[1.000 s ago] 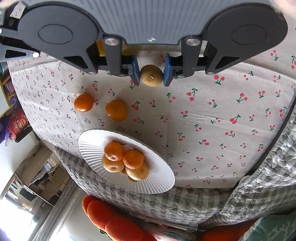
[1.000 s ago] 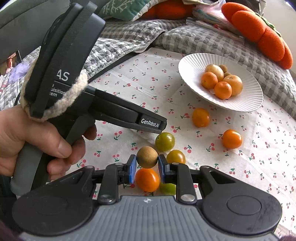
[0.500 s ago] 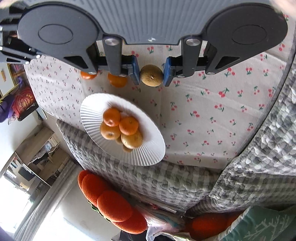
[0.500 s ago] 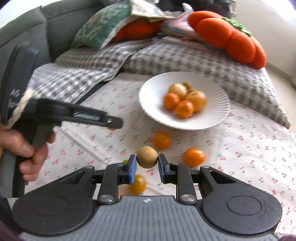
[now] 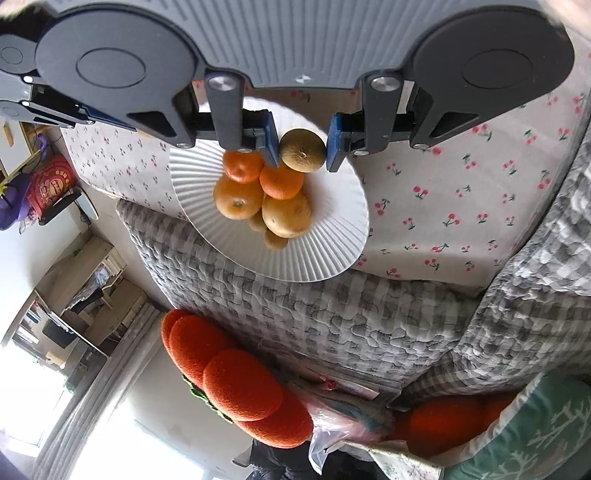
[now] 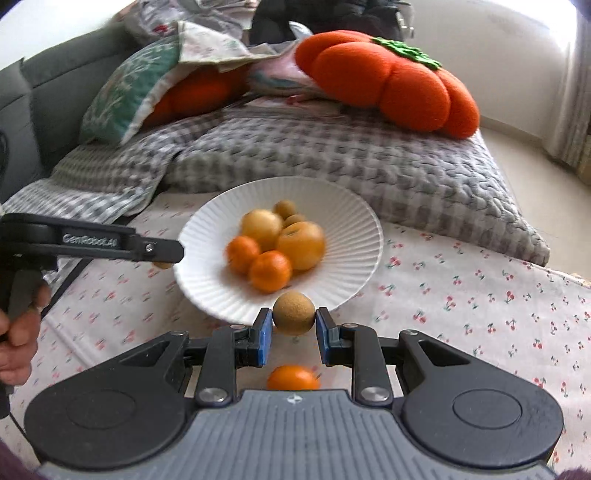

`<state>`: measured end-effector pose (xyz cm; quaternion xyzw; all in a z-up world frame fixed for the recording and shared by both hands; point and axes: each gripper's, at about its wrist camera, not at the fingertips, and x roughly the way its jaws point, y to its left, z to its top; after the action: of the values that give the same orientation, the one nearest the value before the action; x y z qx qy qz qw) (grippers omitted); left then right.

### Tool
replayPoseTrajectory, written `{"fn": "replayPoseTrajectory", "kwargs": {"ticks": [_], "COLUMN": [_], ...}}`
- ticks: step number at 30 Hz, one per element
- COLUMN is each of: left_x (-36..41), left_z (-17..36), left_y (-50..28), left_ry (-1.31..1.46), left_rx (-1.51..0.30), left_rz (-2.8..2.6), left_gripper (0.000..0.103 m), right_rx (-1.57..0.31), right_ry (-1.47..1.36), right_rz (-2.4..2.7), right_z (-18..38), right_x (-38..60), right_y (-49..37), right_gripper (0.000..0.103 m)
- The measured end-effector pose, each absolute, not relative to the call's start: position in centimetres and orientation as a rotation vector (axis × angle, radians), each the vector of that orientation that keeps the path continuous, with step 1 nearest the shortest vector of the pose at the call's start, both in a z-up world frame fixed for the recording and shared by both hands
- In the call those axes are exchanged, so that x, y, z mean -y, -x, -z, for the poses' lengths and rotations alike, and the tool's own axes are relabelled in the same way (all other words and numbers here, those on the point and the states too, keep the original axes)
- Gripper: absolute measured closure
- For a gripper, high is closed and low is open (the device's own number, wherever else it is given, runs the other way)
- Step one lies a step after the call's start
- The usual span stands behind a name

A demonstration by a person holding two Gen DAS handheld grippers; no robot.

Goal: Organize fruits
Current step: 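Carry the brown fruit in the left gripper to the plate while the right carries its fruit, then open the left gripper over the plate while the right releases its brown fruit beside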

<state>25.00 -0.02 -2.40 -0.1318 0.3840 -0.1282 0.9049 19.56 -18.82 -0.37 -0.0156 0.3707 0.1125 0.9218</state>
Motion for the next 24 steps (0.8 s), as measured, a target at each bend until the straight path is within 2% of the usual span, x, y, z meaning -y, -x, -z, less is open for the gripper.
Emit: {"fn": "replayPoseTrajectory", "kwargs": {"ticks": [21,24], "left_x": [0.8,1.0], "left_z": [4.5,4.6], "left_y": [-29.6,-29.6], "left_ry": [0.237,0.221], "left_rx": [-0.778,-0.777], "left_rz": [0.231,0.241], "left_gripper": [0.08,0.079], "right_rx": [-0.75,-0.753], "right_ry": [0.035,0.02], "right_rz": [-0.235,-0.238], "right_z": [2.8,2.6], "right_x": [18.9,18.9], "right_y": [-23.2,-23.1], "right_gripper": [0.08,0.077]}}
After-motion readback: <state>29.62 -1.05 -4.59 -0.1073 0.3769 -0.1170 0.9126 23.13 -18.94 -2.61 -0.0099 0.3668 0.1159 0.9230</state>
